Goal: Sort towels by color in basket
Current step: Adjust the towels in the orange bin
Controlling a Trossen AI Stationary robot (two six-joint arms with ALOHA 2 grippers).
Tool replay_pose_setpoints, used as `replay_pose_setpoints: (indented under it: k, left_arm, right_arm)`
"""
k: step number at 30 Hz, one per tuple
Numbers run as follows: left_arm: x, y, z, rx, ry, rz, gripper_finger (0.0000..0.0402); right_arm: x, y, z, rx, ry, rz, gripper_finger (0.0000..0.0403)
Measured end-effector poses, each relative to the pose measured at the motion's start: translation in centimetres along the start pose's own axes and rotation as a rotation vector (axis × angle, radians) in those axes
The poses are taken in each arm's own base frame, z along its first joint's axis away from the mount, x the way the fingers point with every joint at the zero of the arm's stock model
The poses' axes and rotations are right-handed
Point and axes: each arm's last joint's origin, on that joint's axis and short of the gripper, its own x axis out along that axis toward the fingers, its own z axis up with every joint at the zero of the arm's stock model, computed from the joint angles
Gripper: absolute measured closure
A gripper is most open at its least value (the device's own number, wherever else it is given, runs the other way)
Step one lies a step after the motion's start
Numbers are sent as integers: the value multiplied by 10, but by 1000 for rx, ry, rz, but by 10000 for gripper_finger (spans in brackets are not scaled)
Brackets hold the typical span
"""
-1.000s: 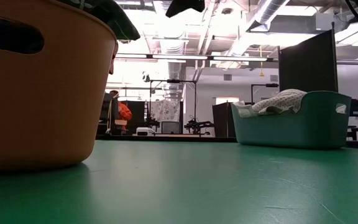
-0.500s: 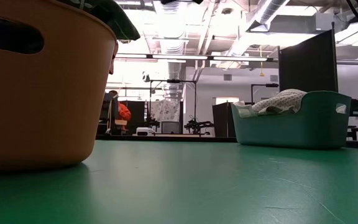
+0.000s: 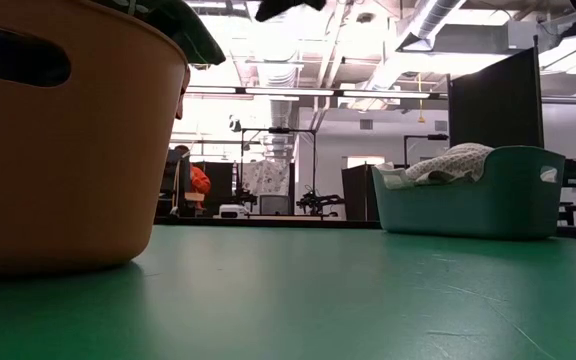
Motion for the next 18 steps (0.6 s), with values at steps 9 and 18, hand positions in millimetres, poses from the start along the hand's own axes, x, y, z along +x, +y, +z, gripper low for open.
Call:
replay_pose_setpoints:
  k: [9, 18]
  left_arm:
    - [51, -36, -7, 289, 207, -59, 192]
    - [96, -63, -25, 413, 279, -133, 194]
  right_arm:
    - [3, 6, -3, -46, -6, -29, 134]
    - [4, -2, -2, -37, 5, -45, 134]
